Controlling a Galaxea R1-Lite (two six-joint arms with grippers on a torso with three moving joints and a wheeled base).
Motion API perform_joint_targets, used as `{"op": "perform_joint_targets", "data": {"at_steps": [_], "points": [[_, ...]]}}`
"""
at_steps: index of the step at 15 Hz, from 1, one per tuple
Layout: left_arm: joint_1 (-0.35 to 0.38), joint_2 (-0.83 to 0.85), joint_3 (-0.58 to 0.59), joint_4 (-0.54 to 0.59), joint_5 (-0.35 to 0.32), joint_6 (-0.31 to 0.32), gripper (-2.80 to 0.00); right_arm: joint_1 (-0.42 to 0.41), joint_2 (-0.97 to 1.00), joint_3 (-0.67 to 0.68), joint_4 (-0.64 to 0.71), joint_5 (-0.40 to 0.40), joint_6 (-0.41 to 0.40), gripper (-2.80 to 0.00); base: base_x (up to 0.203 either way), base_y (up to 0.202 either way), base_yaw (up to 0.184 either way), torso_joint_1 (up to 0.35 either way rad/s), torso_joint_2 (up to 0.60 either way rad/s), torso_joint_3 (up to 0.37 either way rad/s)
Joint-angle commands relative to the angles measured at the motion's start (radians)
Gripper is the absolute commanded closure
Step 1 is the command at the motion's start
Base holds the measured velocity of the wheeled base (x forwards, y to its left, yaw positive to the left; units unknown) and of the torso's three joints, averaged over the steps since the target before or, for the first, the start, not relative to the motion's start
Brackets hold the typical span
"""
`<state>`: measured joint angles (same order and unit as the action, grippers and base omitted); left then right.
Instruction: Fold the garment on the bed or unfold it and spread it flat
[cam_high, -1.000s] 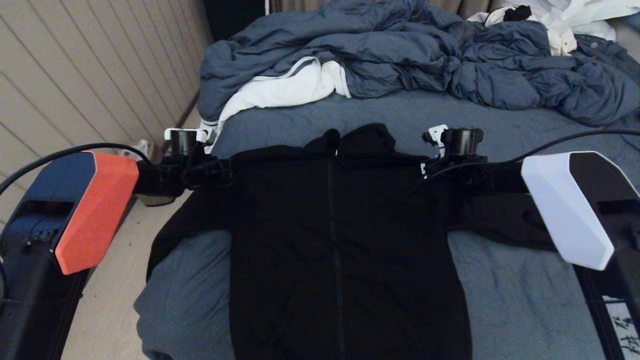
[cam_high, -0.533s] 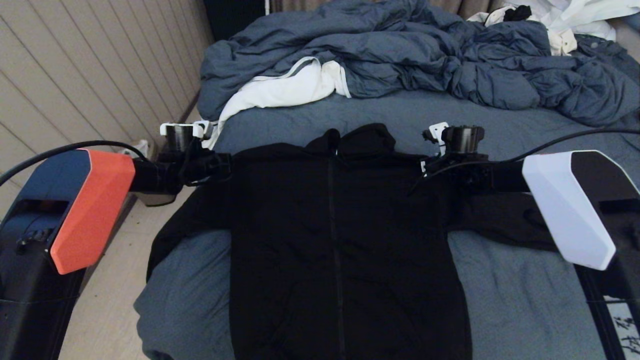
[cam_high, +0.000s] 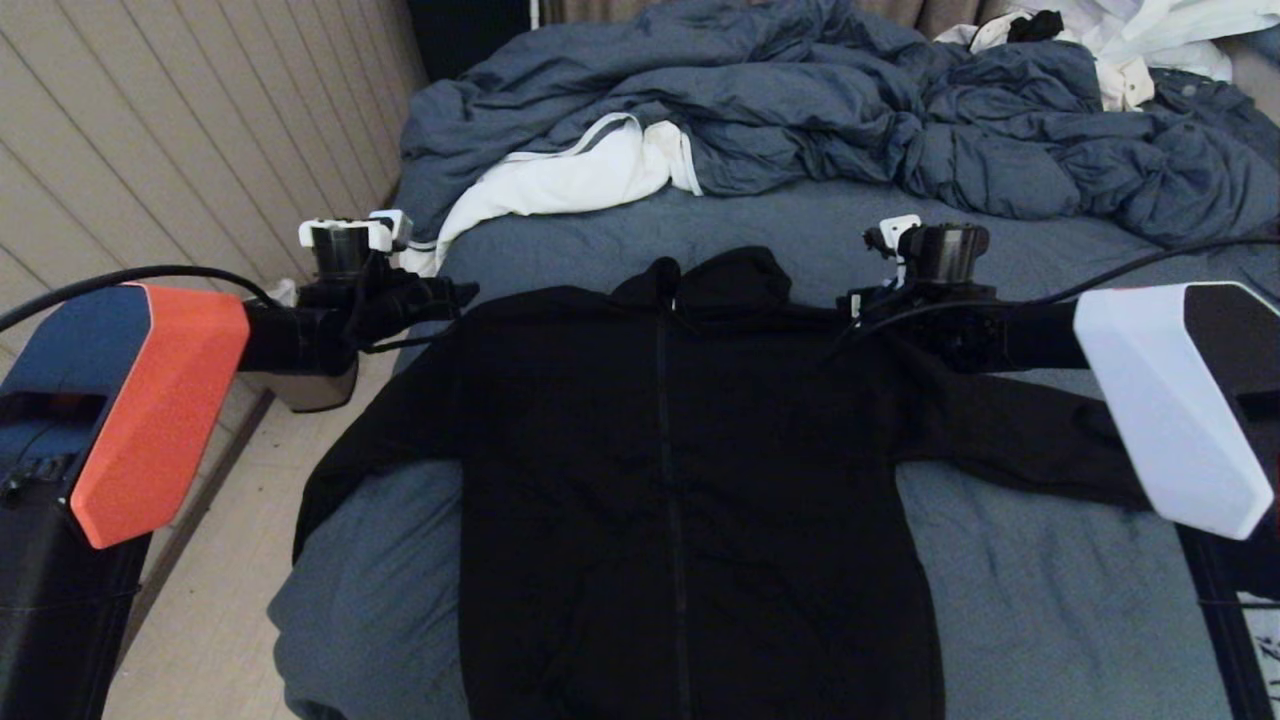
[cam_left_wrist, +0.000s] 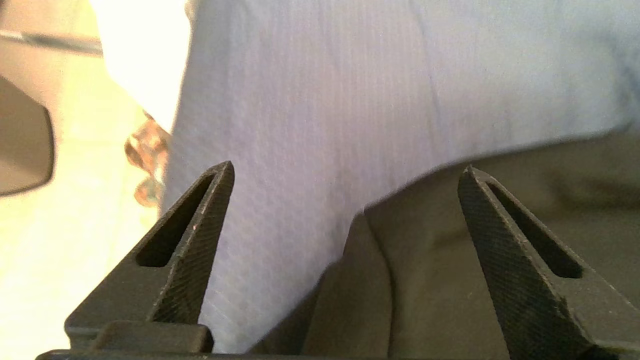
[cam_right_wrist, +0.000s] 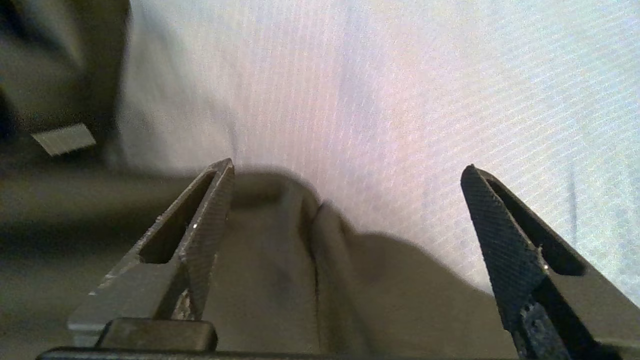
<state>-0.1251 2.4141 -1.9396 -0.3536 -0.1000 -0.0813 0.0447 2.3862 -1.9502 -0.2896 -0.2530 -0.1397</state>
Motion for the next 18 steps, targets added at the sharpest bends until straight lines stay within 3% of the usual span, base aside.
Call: {"op": "perform_joint_targets", "data": {"at_steps": [1, 4, 7, 10, 13, 14, 15, 18], "points": [[0.001, -0.064, 0.003, -0.001, 0.030, -0.011, -2.80, 0.000, -0.045, 0.003, 0.001, -0.002, 0.010, -2.80, 0.000, 0.000, 0.000, 0.000, 0.00, 0.000], [-0.001, -0.174, 0.037, 0.044, 0.045, -0.072, -2.80, 0.000, -0.105, 0.010, 0.020, -0.002, 0.032, -2.80, 0.000, 0.000, 0.000, 0.000, 0.00, 0.000], [-0.001, -0.323, 0.120, 0.122, 0.016, -0.088, -2.80, -0.003, -0.215, 0.023, 0.131, 0.007, 0.109, -2.80, 0.000, 0.000, 0.000, 0.000, 0.00, 0.000], [-0.009, -0.496, 0.300, 0.134, -0.003, -0.090, -2.80, -0.009, -0.346, 0.033, 0.318, 0.040, 0.180, -2.80, 0.000, 0.000, 0.000, 0.000, 0.00, 0.000], [-0.006, -0.687, 0.441, 0.170, -0.023, -0.088, -2.80, -0.009, -0.551, 0.160, 0.418, 0.110, 0.207, -2.80, 0.000, 0.000, 0.000, 0.000, 0.00, 0.000], [0.001, -0.760, 0.495, 0.192, -0.026, -0.088, -2.80, -0.009, -0.630, 0.246, 0.429, 0.122, 0.209, 0.00, 0.000, 0.000, 0.000, 0.000, 0.00, 0.000], [0.008, -0.833, 0.560, 0.211, -0.028, -0.086, 0.00, -0.008, -0.709, 0.338, 0.435, 0.129, 0.208, 0.00, 0.000, 0.000, 0.000, 0.000, 0.00, 0.000], [0.017, -1.057, 0.743, 0.261, -0.044, -0.065, 0.00, -0.006, -0.948, 0.543, 0.447, 0.144, 0.187, 0.00, 0.000, 0.000, 0.000, 0.000, 0.00, 0.000]]}}
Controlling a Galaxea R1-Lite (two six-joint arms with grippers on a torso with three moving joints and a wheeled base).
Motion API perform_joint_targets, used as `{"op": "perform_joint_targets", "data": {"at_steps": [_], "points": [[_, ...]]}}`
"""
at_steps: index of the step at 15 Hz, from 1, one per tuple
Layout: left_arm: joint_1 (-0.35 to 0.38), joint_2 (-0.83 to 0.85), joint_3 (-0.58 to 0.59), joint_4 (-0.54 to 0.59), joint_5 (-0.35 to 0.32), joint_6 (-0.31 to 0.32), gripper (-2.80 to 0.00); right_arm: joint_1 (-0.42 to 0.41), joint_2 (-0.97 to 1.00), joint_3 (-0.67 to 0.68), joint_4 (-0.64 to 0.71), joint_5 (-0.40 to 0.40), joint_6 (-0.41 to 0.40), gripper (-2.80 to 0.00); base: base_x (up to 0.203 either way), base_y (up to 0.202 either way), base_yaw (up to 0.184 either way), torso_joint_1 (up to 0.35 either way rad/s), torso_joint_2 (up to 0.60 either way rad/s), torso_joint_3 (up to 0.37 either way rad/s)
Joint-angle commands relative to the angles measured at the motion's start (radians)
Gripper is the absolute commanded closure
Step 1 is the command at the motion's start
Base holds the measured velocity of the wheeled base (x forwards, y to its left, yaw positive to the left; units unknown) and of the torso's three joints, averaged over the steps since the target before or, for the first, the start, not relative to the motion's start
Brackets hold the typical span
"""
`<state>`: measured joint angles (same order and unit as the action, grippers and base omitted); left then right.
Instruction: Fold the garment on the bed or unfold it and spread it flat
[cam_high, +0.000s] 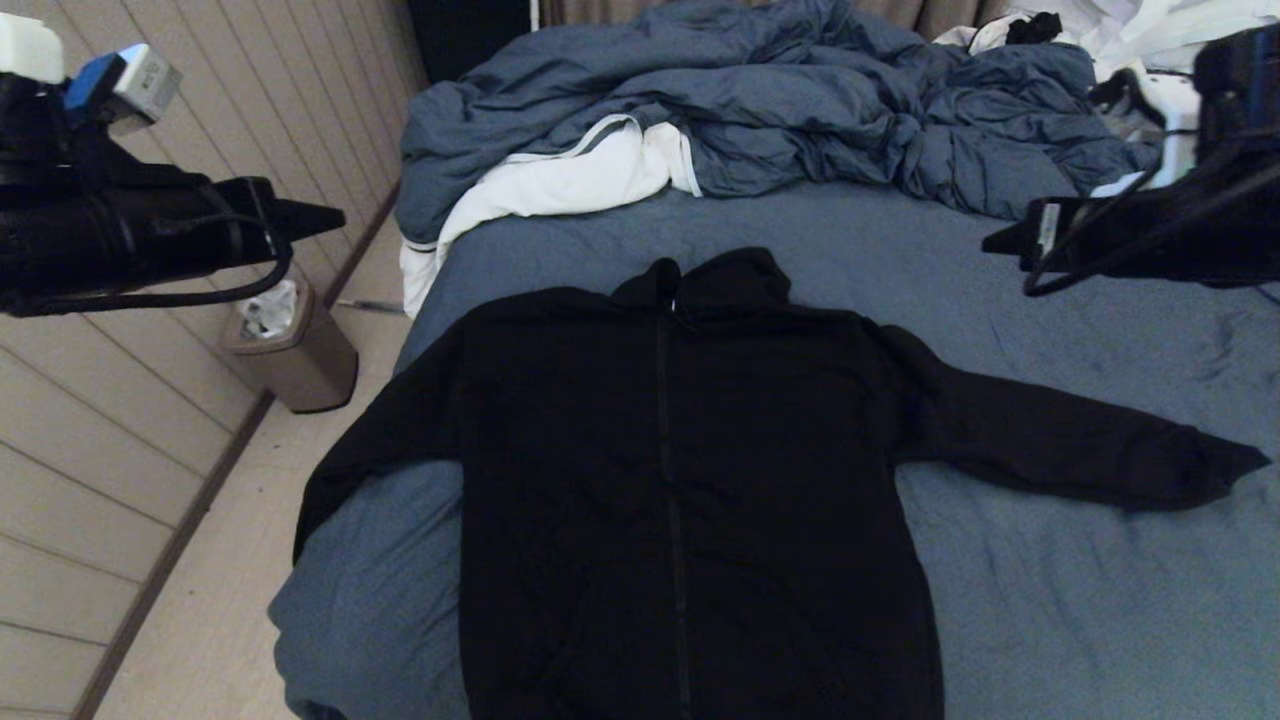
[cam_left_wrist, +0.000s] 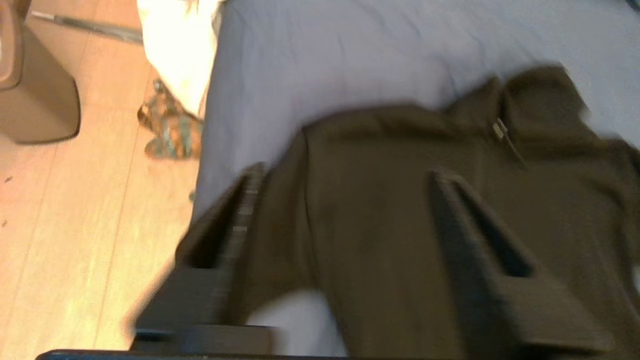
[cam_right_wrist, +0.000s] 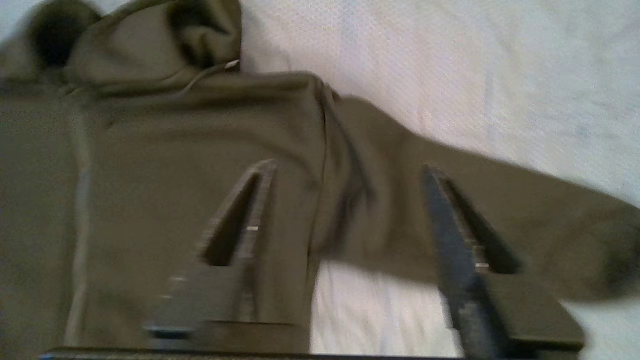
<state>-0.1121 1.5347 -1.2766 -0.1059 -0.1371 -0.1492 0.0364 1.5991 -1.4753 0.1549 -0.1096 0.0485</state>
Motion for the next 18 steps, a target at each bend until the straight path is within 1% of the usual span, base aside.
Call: {"op": "perform_joint_targets", "data": {"at_steps": [1, 4, 7, 9, 10, 12, 15, 16, 18], "points": [[0.006, -0.245, 0.119, 0.045, -0.020, 0.006, 0.00, 0.002, -0.228, 0.131, 0.007, 0.009, -0.006, -2.80, 0.000, 0.000, 0.000, 0.000, 0.00, 0.000], [0.007, -0.432, 0.215, 0.162, -0.044, 0.010, 0.00, 0.000, -0.394, 0.314, 0.014, 0.031, -0.012, -2.80, 0.000, 0.000, 0.000, 0.000, 0.00, 0.000], [0.008, -0.609, 0.317, 0.262, -0.045, 0.009, 0.00, 0.000, -0.517, 0.405, 0.042, 0.035, -0.013, -2.80, 0.000, 0.000, 0.000, 0.000, 0.00, 0.000], [0.008, -0.721, 0.404, 0.288, -0.039, 0.008, 0.00, 0.000, -0.594, 0.454, 0.068, 0.034, -0.017, -2.80, 0.000, 0.000, 0.000, 0.000, 0.00, 0.000], [0.008, -0.764, 0.442, 0.294, -0.029, 0.008, -2.80, 0.001, -0.622, 0.471, 0.077, 0.035, -0.025, -2.80, 0.000, 0.000, 0.000, 0.000, 0.00, 0.000], [0.008, -0.850, 0.492, 0.319, -0.012, 0.010, -2.80, 0.007, -0.687, 0.502, 0.115, 0.036, -0.034, -2.80, 0.000, 0.000, 0.000, 0.000, 0.00, 0.000], [0.008, -0.968, 0.530, 0.408, -0.017, 0.011, -2.80, 0.010, -0.763, 0.583, 0.131, 0.038, -0.033, -2.80, 0.000, 0.000, 0.000, 0.000, 0.00, 0.000], [0.008, -1.008, 0.555, 0.420, -0.015, 0.012, -2.80, 0.010, -0.792, 0.626, 0.127, 0.038, -0.032, 0.00, 0.000, 0.000, 0.000, 0.000, 0.00, 0.000], [0.009, -1.109, 0.626, 0.447, -0.017, 0.025, -2.80, 0.011, -0.864, 0.709, 0.122, 0.038, -0.033, 0.00, 0.000, 0.000, 0.000, 0.000, 0.00, 0.000]]}}
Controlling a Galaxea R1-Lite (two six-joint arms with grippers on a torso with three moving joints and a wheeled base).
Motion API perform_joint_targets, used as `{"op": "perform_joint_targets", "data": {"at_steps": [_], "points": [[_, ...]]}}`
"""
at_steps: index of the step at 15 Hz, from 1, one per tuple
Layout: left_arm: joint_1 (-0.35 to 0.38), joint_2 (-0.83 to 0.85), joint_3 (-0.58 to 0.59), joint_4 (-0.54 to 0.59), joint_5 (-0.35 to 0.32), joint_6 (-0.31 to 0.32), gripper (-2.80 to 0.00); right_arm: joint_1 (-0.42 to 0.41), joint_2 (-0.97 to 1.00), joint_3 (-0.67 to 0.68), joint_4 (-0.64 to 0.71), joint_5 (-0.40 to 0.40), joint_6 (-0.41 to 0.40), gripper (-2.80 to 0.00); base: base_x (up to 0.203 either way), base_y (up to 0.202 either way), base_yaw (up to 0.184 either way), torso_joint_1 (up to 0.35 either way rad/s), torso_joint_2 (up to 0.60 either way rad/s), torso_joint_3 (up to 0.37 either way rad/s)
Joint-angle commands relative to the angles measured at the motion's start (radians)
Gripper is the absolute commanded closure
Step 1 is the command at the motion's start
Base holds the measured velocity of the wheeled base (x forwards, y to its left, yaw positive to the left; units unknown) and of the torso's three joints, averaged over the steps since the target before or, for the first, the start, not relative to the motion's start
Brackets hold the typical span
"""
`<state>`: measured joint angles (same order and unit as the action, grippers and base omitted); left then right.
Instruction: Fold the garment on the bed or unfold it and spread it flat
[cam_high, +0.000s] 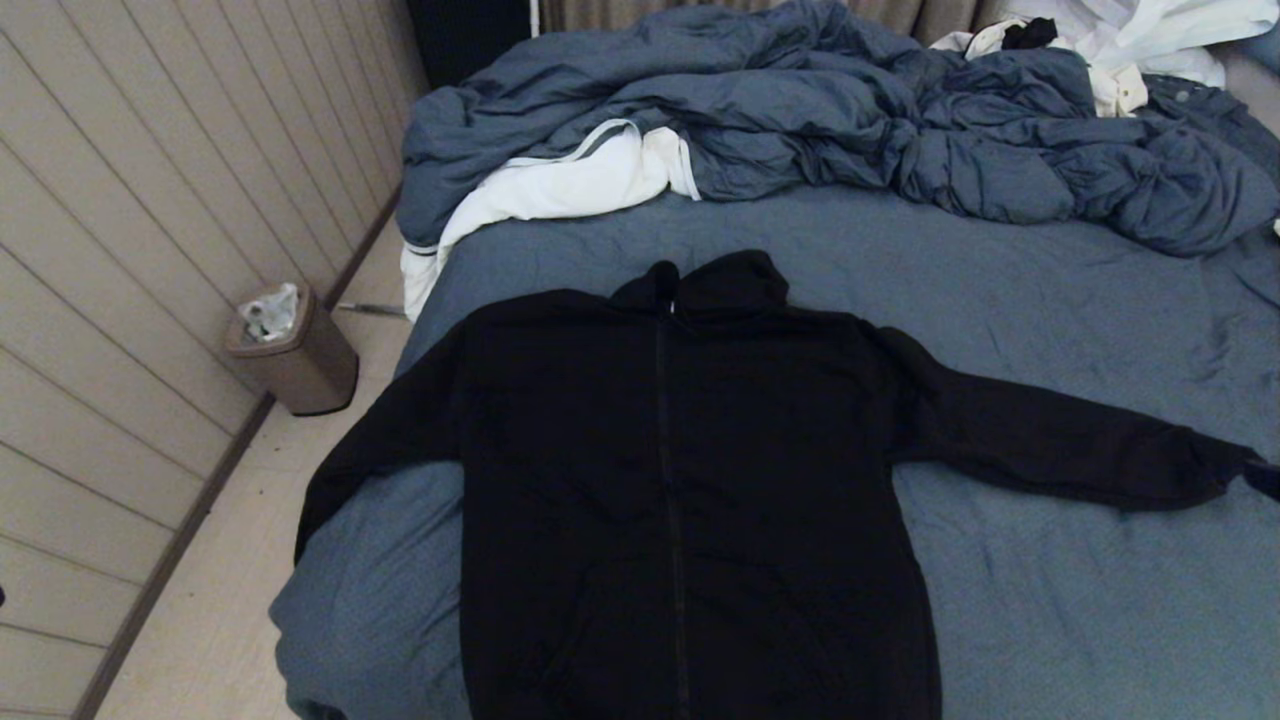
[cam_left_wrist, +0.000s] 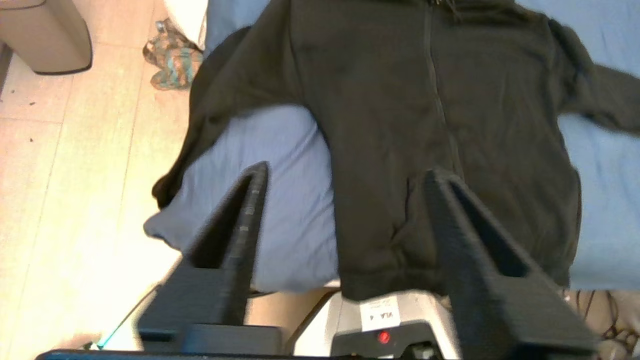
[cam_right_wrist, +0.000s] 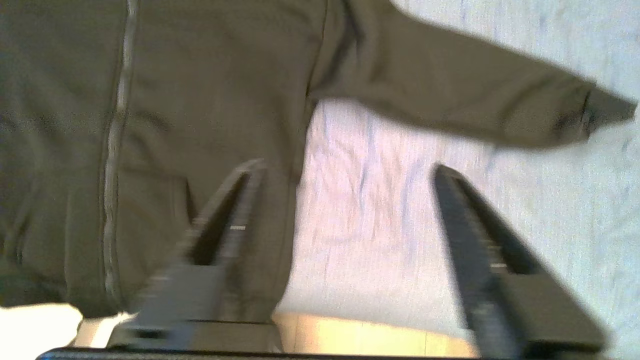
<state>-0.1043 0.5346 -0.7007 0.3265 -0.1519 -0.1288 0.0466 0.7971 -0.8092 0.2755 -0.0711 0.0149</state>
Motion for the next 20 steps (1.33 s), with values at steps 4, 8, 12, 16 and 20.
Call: {"op": "perform_joint_targets", "data": {"at_steps": [4, 8, 12, 16, 20], "points": [[0.007, -0.240, 0.158, 0.092, 0.004, 0.032, -2.80, 0.002, -0.135, 0.159, -0.013, 0.001, -0.001, 0.00, 0.000, 0.000, 0.000, 0.000, 0.00, 0.000], [0.107, -0.344, 0.194, 0.141, -0.017, 0.074, -2.80, 0.000, -0.221, 0.335, -0.142, -0.002, 0.000, 0.00, 0.000, 0.000, 0.000, 0.000, 0.00, 0.000], [0.108, -0.462, 0.316, 0.148, -0.021, 0.135, -2.80, 0.001, -0.379, 0.456, -0.187, -0.002, -0.004, 0.00, 0.000, 0.000, 0.000, 0.000, 0.00, 0.000], [0.107, -0.534, 0.475, 0.045, -0.026, 0.147, -2.80, -0.014, -0.596, 0.595, -0.227, -0.004, -0.024, 0.00, 0.000, 0.000, 0.000, 0.000, 0.00, 0.000], [0.107, -0.533, 0.568, -0.136, -0.063, 0.136, -2.80, -0.043, -0.797, 0.759, -0.236, -0.031, -0.068, 0.00, 0.000, 0.000, 0.000, 0.000, 0.00, 0.000]]}}
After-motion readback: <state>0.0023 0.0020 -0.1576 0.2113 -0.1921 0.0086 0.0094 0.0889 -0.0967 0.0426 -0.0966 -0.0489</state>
